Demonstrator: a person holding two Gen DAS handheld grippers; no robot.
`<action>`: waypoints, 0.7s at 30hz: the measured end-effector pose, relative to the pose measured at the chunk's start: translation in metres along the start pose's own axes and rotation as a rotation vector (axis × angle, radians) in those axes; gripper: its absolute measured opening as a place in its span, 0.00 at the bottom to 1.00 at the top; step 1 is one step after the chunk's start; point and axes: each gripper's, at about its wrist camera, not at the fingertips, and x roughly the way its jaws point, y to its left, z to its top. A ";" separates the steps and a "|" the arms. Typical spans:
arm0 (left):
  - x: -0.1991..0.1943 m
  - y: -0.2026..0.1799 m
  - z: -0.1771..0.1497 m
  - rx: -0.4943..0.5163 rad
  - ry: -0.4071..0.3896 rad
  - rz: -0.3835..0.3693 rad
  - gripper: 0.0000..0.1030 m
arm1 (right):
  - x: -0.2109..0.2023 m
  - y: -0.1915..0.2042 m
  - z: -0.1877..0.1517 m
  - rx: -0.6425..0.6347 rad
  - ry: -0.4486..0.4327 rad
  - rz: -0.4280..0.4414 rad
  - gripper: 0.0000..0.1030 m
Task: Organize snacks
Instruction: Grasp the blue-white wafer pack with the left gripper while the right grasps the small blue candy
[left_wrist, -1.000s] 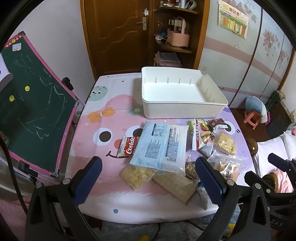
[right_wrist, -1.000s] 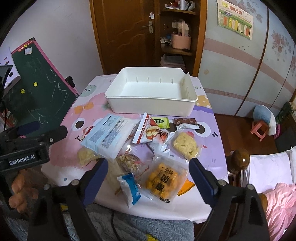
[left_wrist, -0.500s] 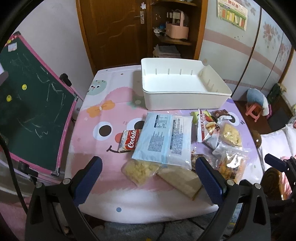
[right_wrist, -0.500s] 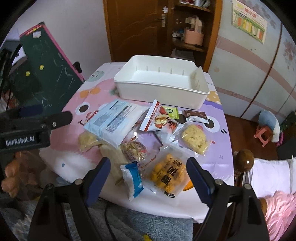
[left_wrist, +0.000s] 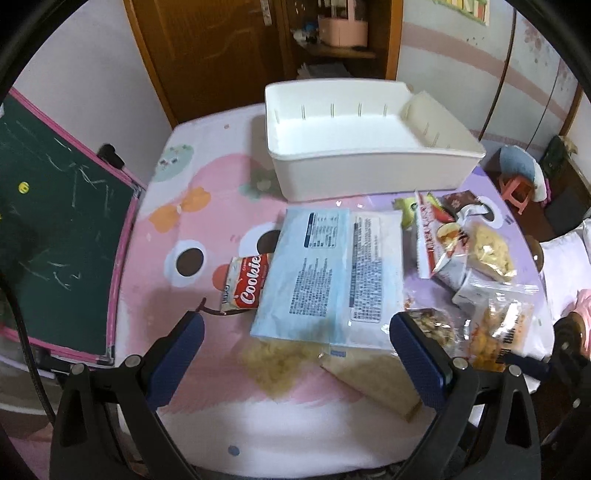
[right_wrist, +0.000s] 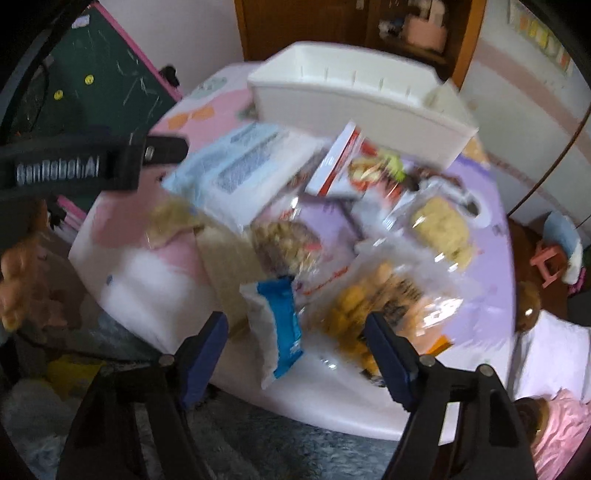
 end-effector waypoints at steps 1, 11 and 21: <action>0.006 0.001 0.001 -0.001 0.011 0.004 0.97 | 0.005 -0.001 -0.001 0.005 0.018 0.008 0.67; 0.039 0.002 0.003 -0.021 0.070 -0.035 0.97 | 0.029 -0.009 -0.006 0.051 0.070 0.057 0.44; 0.086 -0.025 0.032 -0.008 0.148 -0.064 1.00 | 0.019 -0.023 -0.012 0.084 0.031 0.103 0.23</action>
